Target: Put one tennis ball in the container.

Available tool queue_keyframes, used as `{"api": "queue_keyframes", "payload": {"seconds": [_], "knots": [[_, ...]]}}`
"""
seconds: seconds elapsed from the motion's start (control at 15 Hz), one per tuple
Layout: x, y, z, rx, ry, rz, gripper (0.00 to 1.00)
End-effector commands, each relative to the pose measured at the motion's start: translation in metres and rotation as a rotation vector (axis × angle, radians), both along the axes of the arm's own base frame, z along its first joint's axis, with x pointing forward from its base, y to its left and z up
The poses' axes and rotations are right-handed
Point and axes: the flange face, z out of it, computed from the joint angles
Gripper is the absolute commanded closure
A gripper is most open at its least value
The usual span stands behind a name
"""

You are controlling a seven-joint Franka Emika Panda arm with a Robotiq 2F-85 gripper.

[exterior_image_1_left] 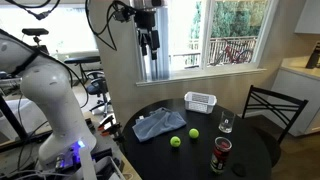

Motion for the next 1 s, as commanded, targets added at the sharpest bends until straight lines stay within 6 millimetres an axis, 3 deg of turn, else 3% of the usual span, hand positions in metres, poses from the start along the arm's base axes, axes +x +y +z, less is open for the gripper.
{"api": "queue_keyframes", "payload": {"seconds": [0.0, 0.53, 0.67, 0.93], "knots": [[0.000, 0.000, 0.001, 0.000, 0.001, 0.000, 0.00], [0.003, -0.010, -0.001, 0.024, -0.009, -0.027, 0.00], [0.014, -0.025, -0.006, 0.060, -0.018, -0.066, 0.00], [0.060, -0.058, -0.025, 0.194, -0.054, -0.179, 0.00]]}}
